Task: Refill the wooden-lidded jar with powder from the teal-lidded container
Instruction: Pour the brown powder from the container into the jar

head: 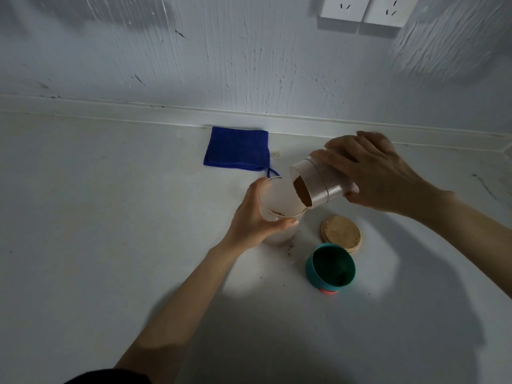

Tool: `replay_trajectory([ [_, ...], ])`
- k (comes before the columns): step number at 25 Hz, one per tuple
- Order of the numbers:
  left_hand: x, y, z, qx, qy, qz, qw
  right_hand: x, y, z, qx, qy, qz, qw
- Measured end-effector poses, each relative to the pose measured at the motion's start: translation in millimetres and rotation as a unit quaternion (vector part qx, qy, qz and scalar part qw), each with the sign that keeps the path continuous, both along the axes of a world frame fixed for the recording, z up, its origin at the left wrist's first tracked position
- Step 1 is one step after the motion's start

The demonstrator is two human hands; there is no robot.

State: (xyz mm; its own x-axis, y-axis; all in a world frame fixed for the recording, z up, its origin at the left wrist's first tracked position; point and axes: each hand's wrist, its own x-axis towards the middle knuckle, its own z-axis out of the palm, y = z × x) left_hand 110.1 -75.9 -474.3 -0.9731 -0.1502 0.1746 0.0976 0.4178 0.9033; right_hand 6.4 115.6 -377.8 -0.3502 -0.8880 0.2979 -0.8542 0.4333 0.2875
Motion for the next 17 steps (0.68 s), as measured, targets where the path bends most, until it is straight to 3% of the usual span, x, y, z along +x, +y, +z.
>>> replay_trajectory([
  [17, 0.2, -0.9, 0.8, -0.015, -0.001, 0.004, 1.0, -1.9, -3.5, -2.7, 0.003, 0.011, 0.004, 1.0],
])
